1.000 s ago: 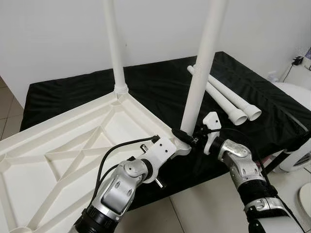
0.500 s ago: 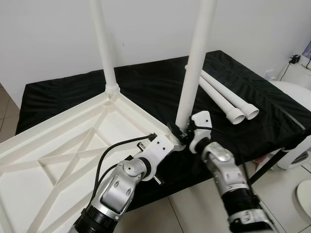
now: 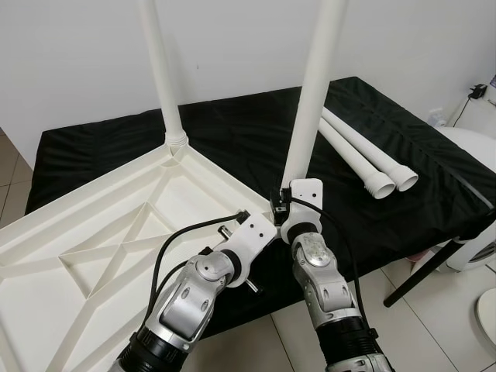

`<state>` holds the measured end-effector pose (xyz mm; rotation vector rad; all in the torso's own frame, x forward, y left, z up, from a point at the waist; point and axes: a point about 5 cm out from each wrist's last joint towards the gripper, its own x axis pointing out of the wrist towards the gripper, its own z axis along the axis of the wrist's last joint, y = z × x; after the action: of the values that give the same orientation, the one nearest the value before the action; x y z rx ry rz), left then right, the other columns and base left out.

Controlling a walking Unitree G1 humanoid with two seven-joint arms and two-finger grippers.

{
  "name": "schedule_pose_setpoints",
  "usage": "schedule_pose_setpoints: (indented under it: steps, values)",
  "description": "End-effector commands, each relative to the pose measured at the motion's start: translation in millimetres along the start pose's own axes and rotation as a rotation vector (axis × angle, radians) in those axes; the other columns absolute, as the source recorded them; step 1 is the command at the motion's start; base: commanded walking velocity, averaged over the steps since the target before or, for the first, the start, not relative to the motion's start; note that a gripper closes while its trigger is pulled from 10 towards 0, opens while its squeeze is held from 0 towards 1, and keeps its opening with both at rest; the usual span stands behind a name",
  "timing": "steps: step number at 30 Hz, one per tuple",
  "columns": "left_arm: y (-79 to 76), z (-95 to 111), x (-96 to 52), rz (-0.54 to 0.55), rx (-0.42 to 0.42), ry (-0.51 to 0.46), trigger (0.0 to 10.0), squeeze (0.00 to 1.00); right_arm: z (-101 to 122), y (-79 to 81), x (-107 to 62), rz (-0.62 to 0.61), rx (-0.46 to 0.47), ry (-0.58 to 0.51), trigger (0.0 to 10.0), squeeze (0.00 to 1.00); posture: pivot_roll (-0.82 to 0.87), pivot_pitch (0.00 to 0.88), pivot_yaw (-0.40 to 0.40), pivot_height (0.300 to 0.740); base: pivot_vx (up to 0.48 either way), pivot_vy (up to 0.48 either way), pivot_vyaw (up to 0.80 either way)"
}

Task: Building children table

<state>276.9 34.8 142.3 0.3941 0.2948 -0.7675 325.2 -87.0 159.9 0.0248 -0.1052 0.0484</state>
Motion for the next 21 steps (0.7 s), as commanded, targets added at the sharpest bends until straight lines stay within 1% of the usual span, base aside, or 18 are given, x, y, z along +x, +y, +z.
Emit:
schedule_pose_setpoints:
  steps: [1, 6, 7, 9, 10, 11, 12, 13, 15, 16, 19, 20, 21]
  values:
    - [-3.7, 2, -0.3, -0.021, 0.015, -0.005, 10.0, 0.00, 6, -6.9, -0.5, -0.050, 0.003, -0.026, 10.0, 0.00, -0.11, 0.073, 0.052, 0.740, 0.000, 0.000, 0.00]
    - [-4.5, 2, -0.1, -0.027, 0.012, -0.008, 10.0, 0.00, 8, -10.8, -1.3, -0.065, -0.013, -0.025, 10.0, 0.00, -0.11, 0.073, 0.052, 0.740, 0.000, 0.000, 0.00]
    - [-5.1, 2, 0.0, -0.034, 0.005, -0.011, 10.0, 0.21, 8, -11.7, -1.3, -0.071, -0.019, -0.027, 10.0, 0.00, -0.12, 0.074, 0.052, 0.740, 0.000, 0.000, 0.00]
    - [-5.6, 3, 0.0, -0.039, 0.001, -0.013, 10.0, 0.21, 9, -12.0, -1.5, -0.078, -0.024, -0.027, 10.0, 0.00, -0.12, 0.074, 0.052, 0.740, 0.000, 0.000, 0.00]
    - [-5.5, 3, 0.4, -0.035, 0.003, -0.013, 10.0, 0.62, 10, -12.0, -2.1, -0.063, -0.017, -0.036, 10.0, 0.00, -0.12, 0.075, 0.051, 0.740, 0.000, 0.000, 0.00]
    - [-5.5, 3, 0.6, -0.032, 0.005, -0.012, 10.0, 0.59, 12, -11.8, -2.8, -0.045, -0.006, -0.045, 10.0, 0.00, -0.12, 0.076, 0.052, 0.740, 0.000, 0.000, 0.00]
    - [-5.5, 3, 0.6, -0.032, 0.005, -0.012, 10.0, 0.59, 12, -11.8, -2.8, -0.045, -0.006, -0.045, 10.0, 0.00, -0.12, 0.076, 0.052, 0.740, 0.000, 0.000, 0.00]
    - [-5.4, 3, 0.9, -0.029, 0.010, -0.011, 10.0, 0.48, 15, -10.7, -4.0, 0.012, 0.010, -0.068, 10.0, 0.00, -0.12, 0.074, 0.051, 0.740, 0.000, 0.000, 0.00]
    - [-5.4, 3, 0.9, -0.029, 0.010, -0.011, 10.0, 0.48, 15, -10.7, -4.0, 0.012, 0.010, -0.068, 10.0, 0.00, -0.12, 0.074, 0.051, 0.740, 0.000, 0.000, 0.00]
    - [-4.9, 3, 1.1, -0.027, 0.010, -0.010, 10.0, 0.00, 15, -14.1, -4.9, 0.072, 0.020, -0.071, 10.0, 0.00, -0.12, 0.076, 0.052, 0.740, 0.000, 0.000, 0.00]
    - [-4.8, 3, 1.1, -0.027, 0.010, -0.009, 10.0, 0.00, 15, -16.4, -5.2, 0.089, 0.019, -0.071, 10.0, 0.00, -0.12, 0.076, 0.052, 0.740, 0.000, 0.000, 0.00]
    - [-5.0, 3, 1.0, -0.028, 0.011, -0.010, 10.0, 0.00, 14, -20.6, -6.0, 0.107, 0.018, -0.065, 10.0, 0.00, -0.12, 0.076, 0.053, 0.740, 0.000, 0.000, 0.00]
    - [-5.7, 3, 0.6, -0.039, -0.002, -0.014, 10.0, 0.36, 13, -24.6, -6.6, 0.111, 0.011, -0.060, 10.0, 0.00, -0.12, 0.076, 0.054, 0.740, 0.000, 0.000, 0.00]
